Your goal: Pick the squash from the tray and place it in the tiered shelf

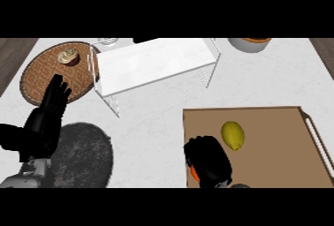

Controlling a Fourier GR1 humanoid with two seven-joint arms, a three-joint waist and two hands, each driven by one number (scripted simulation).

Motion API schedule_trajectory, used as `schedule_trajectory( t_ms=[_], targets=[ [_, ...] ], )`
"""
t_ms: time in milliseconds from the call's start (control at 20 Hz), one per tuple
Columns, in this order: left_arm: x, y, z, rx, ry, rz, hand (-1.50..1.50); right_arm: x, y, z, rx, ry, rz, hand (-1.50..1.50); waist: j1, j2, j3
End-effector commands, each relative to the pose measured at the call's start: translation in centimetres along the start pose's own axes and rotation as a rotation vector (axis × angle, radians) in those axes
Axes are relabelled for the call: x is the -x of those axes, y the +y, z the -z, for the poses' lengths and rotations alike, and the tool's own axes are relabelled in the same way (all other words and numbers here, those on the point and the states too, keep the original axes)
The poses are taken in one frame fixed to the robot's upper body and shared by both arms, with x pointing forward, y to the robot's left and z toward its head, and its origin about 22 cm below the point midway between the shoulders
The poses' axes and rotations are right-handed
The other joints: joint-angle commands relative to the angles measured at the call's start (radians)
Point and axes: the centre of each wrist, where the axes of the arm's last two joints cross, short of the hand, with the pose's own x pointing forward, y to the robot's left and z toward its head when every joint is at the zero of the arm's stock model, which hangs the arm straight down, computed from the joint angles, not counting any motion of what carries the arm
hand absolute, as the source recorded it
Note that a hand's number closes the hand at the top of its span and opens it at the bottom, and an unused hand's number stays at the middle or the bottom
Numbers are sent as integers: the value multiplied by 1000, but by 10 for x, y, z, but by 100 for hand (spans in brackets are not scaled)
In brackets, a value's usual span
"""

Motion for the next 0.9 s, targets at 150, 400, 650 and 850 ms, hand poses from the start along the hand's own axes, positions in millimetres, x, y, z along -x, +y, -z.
schedule_trajectory(
  t_ms=[150, 400, 650, 850],
  targets=[
    [8, -7, -1, 0, -6, 11, 0, -82, -12, -4, 15, -49, 188, 150, 10, 8, 11],
    [5, -5, 4, 2, -1, 0, 0, -93, -71, -37, 215, -110, 478, 150, 7, 3, 11],
    [3, 0, 5, -10, 1, -5, 0, -99, -128, -53, 430, -36, 597, 150, -6, -2, 10],
    [5, -3, -2, -25, 13, 7, 0, -104, -167, -69, 510, 34, 560, 150, -15, -5, 10]
  ],
)
